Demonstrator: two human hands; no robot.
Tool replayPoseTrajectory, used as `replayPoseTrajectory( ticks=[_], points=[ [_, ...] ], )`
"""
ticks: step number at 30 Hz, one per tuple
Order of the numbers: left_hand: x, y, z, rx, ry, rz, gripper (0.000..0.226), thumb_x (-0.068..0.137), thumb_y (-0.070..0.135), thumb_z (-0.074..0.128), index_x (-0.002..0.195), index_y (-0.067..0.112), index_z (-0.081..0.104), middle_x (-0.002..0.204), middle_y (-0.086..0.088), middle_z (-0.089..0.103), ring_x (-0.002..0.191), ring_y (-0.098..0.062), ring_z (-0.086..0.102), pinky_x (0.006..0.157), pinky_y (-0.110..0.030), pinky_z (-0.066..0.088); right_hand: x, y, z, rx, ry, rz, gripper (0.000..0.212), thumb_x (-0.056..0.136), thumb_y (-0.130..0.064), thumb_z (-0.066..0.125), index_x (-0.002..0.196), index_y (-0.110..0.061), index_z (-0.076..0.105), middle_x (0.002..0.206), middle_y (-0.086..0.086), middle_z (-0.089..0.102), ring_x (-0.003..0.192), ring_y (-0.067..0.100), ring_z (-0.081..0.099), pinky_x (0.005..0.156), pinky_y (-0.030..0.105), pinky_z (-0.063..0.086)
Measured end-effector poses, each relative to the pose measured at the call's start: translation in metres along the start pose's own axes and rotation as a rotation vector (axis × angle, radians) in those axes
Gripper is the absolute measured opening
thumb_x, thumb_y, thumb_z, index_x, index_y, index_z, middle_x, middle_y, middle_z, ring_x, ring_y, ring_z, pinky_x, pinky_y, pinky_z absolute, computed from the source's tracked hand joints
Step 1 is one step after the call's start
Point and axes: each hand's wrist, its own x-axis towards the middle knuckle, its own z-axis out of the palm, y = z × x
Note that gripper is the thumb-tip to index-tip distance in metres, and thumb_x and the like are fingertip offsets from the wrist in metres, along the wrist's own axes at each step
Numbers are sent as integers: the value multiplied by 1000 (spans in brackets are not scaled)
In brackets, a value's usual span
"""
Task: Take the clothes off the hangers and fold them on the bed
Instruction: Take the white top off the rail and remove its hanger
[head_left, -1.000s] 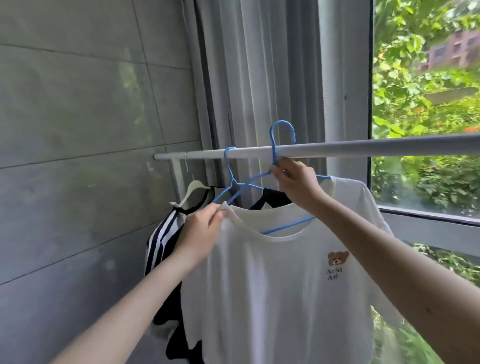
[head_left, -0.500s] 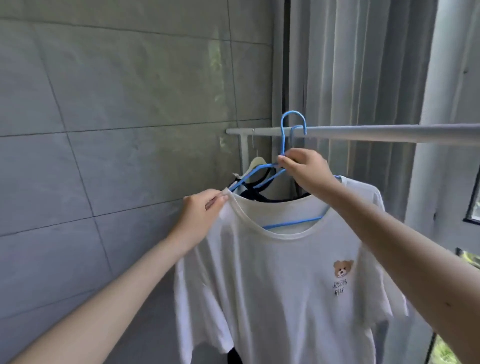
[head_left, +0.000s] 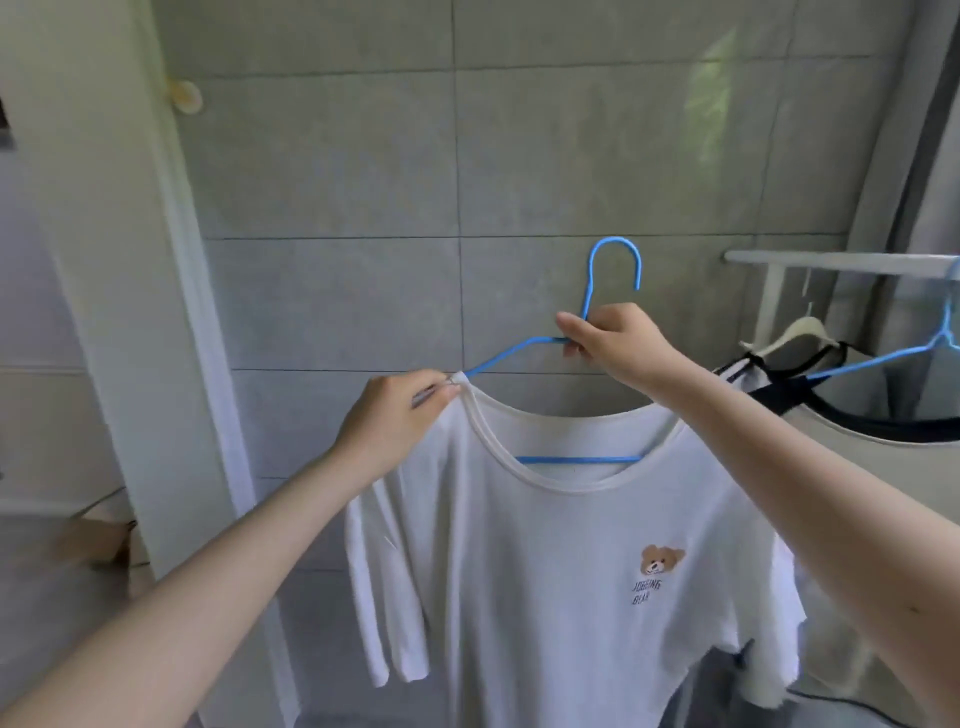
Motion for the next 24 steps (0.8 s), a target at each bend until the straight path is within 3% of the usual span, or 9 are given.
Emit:
replayPoseTrajectory(
  ticks=[4, 7, 9, 11, 13, 18, 24],
  points=[
    [-31, -37, -82, 65, 44, -49, 37, 91, 35, 57, 58, 28, 43, 53, 9, 34, 55, -8, 29, 56, -27, 27, 11, -67, 66, 58, -72, -67, 43, 93, -40, 52, 55, -21, 61, 42, -7, 46, 50, 15, 41, 63, 30, 36],
    [-59, -69, -146, 130, 96, -89, 38, 93, 30, 56, 56, 36, 46, 51, 13, 38, 54, -6, 33, 54, -21, 26, 13, -123, 122, 117, -144, -124, 43, 92, -41, 53, 56, -21, 62, 44, -7, 46, 50, 15, 40, 62, 30, 36],
    [-80, -92, -190, 144, 130, -134, 31, 92, 30, 57, 63, 35, 53, 53, 18, 45, 54, -2, 39, 54, -15, 29, 9, -160, 162, 153, -197, -171, 43, 93, -41, 52, 57, -21, 61, 52, -4, 48, 53, 16, 41, 64, 31, 36],
    [-104, -114, -234, 155, 158, -183, 23, 90, 35, 58, 72, 22, 61, 56, 15, 47, 56, -2, 40, 56, -16, 32, 4, -195, 204, 186, -245, -212, 43, 93, -41, 51, 57, -20, 61, 56, -1, 49, 56, 17, 42, 64, 31, 36],
    [-128, -134, -273, 202, 194, -229, 33, 85, 44, 54, 78, 14, 64, 60, 9, 49, 59, -2, 41, 59, -20, 34, -2, -224, 243, 234, -279, -243, 43, 94, -40, 51, 57, -20, 62, 59, 0, 51, 60, 18, 45, 65, 31, 37],
    [-193, -178, -367, 296, 321, -365, 31, 79, 52, 54, 76, 23, 64, 73, -8, 63, 66, -6, 49, 65, -27, 39, -17, -301, 345, 330, -430, -315, 45, 94, -40, 50, 56, -19, 62, 61, 4, 51, 59, 18, 45, 67, 32, 38],
    [-247, -211, -457, 523, 418, -515, 37, 85, 48, 51, 92, 16, 69, 81, -7, 68, 78, -21, 61, 70, -29, 42, -18, -388, 453, 433, -564, -413, 45, 94, -40, 52, 54, -21, 61, 56, 2, 49, 54, 16, 42, 65, 30, 37]
  ],
)
